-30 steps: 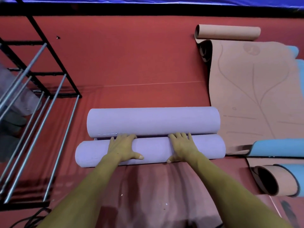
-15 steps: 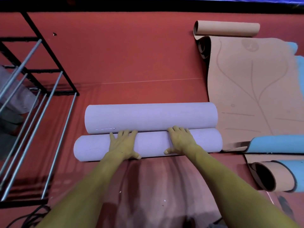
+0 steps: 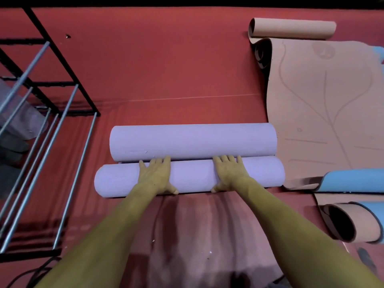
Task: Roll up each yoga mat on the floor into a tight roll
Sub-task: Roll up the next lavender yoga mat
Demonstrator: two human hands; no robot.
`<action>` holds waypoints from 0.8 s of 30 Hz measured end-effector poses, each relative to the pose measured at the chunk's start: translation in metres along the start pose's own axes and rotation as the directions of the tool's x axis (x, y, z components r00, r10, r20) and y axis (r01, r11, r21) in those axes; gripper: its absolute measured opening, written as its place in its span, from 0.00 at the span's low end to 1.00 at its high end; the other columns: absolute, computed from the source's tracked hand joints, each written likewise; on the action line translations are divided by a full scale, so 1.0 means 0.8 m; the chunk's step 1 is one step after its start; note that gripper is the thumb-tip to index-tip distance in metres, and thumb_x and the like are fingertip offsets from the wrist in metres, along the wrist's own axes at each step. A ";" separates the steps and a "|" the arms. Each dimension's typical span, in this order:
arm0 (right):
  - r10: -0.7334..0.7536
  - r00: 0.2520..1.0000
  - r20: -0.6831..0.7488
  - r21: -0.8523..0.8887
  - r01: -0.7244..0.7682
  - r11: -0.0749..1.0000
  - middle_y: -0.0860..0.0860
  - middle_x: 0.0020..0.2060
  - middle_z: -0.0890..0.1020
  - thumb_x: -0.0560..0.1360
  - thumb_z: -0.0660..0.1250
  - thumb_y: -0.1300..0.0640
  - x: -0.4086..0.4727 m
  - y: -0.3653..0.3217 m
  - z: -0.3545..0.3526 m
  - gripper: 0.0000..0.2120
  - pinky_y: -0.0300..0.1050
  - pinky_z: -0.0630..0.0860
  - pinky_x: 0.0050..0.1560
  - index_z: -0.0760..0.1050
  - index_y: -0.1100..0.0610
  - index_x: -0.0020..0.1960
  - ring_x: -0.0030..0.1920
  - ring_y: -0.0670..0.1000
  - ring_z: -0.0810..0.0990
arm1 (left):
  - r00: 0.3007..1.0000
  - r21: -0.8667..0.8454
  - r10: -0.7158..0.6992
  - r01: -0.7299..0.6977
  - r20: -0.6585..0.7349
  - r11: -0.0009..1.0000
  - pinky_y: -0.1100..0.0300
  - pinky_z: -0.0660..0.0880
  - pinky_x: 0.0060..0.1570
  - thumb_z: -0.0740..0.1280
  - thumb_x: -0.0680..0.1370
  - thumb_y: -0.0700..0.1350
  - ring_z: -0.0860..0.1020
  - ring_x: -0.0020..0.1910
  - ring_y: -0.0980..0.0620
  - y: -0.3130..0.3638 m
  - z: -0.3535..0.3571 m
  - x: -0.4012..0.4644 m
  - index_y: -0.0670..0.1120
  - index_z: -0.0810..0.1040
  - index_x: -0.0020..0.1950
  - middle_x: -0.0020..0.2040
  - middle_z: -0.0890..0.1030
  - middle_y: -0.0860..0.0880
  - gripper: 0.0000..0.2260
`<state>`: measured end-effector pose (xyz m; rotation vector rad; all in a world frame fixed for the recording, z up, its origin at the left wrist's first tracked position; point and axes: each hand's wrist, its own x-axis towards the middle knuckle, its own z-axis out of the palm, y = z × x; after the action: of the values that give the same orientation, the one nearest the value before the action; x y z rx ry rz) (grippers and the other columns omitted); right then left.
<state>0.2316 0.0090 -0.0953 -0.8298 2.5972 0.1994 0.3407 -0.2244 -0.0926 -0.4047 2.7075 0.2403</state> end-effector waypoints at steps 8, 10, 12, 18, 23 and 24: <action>-0.001 1.000 0.030 0.002 0.001 1.000 0.57 0.76 0.60 0.61 0.79 0.31 0.016 0.008 -0.021 0.55 0.64 0.58 0.77 0.60 0.52 0.79 0.73 0.64 0.60 | 1.000 0.047 0.016 -0.016 -0.016 0.999 0.42 0.66 0.68 0.76 0.56 0.76 0.66 0.66 0.43 -0.015 -0.015 0.017 0.59 0.70 0.74 0.64 0.69 0.48 0.49; -0.018 1.000 -0.022 0.004 0.018 1.000 0.56 0.71 0.65 0.61 0.78 0.30 0.015 0.010 -0.020 0.56 0.59 0.63 0.74 0.60 0.50 0.79 0.69 0.61 0.64 | 0.999 0.045 0.029 -0.028 -0.014 0.999 0.44 0.68 0.65 0.77 0.57 0.75 0.68 0.67 0.44 -0.014 -0.020 0.021 0.59 0.69 0.74 0.64 0.72 0.48 0.50; -0.035 0.998 -0.055 -0.016 0.035 0.999 0.56 0.69 0.68 0.60 0.77 0.28 0.013 0.008 -0.013 0.58 0.59 0.64 0.73 0.58 0.52 0.80 0.68 0.60 0.67 | 1.000 0.023 0.017 -0.016 -0.026 1.000 0.45 0.69 0.61 0.79 0.57 0.73 0.71 0.67 0.44 -0.010 -0.022 0.022 0.56 0.68 0.73 0.64 0.75 0.49 0.49; -0.018 0.995 -0.096 0.043 0.022 0.999 0.52 0.71 0.71 0.60 0.78 0.29 0.012 0.002 -0.007 0.54 0.65 0.55 0.78 0.62 0.52 0.76 0.73 0.58 0.67 | 0.999 0.019 -0.004 0.005 -0.040 1.000 0.46 0.69 0.62 0.77 0.61 0.72 0.71 0.67 0.44 -0.010 -0.024 0.022 0.57 0.69 0.73 0.66 0.76 0.49 0.45; -0.008 0.999 -0.038 0.063 0.011 0.998 0.56 0.83 0.49 0.64 0.76 0.29 0.017 0.004 -0.012 0.57 0.69 0.45 0.80 0.54 0.49 0.83 0.82 0.62 0.47 | 0.998 -0.031 0.013 -0.016 -0.068 0.999 0.49 0.65 0.71 0.76 0.62 0.73 0.65 0.68 0.43 -0.017 -0.012 0.016 0.59 0.66 0.78 0.69 0.68 0.47 0.48; 0.003 1.000 -0.027 0.063 -0.001 0.998 0.57 0.83 0.43 0.64 0.76 0.29 0.018 0.004 -0.013 0.58 0.69 0.44 0.80 0.53 0.49 0.83 0.82 0.63 0.43 | 0.996 -0.004 0.020 -0.020 -0.086 1.000 0.49 0.64 0.72 0.76 0.61 0.73 0.65 0.67 0.44 -0.018 -0.009 0.015 0.59 0.64 0.79 0.69 0.67 0.47 0.50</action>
<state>0.2155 0.0012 -0.0915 -0.8130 2.6148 0.1075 0.3323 -0.2420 -0.0927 -0.3982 2.7966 0.2408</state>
